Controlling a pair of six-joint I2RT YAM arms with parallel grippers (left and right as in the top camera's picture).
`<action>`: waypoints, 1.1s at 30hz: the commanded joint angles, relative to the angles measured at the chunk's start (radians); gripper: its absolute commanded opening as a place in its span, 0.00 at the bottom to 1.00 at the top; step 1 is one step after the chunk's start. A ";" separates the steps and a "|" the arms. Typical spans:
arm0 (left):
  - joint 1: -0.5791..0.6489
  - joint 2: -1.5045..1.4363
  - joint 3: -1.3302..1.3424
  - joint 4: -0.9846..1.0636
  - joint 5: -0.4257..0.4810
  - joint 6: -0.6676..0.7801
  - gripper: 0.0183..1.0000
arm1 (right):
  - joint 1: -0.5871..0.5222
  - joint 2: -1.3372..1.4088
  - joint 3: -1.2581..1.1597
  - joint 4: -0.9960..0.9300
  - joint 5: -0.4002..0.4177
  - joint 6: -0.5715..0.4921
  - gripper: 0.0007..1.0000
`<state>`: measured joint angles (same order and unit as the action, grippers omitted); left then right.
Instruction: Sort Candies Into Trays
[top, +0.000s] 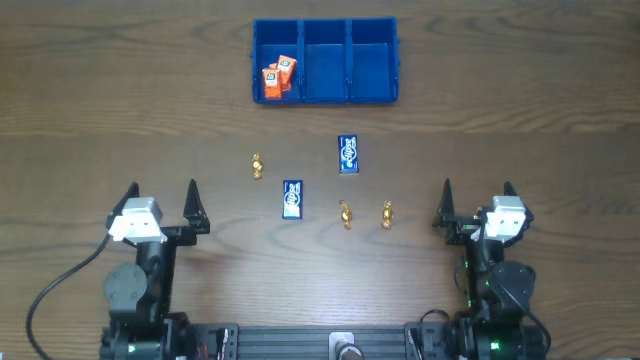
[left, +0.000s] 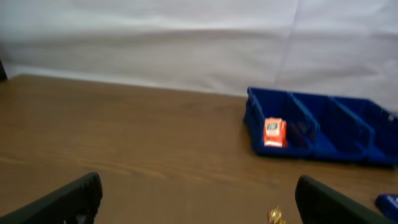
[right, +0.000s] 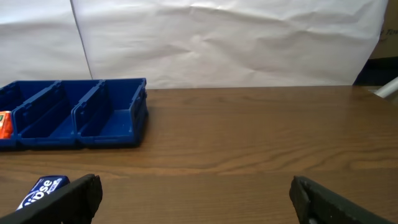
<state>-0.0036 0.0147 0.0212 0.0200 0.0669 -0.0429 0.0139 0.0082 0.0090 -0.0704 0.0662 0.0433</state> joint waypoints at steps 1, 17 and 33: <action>0.006 -0.011 -0.016 -0.097 0.008 0.021 1.00 | -0.005 -0.005 -0.001 -0.005 -0.001 -0.008 1.00; 0.005 -0.010 -0.016 -0.093 0.004 0.021 1.00 | -0.005 -0.005 -0.001 -0.005 -0.001 -0.008 1.00; 0.005 -0.010 -0.016 -0.093 0.004 0.021 1.00 | -0.005 0.044 0.033 0.095 -0.205 0.167 1.00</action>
<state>-0.0017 0.0147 0.0189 -0.0296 0.0685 -0.0395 0.0139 0.0097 0.0078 0.0208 -0.0242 0.1291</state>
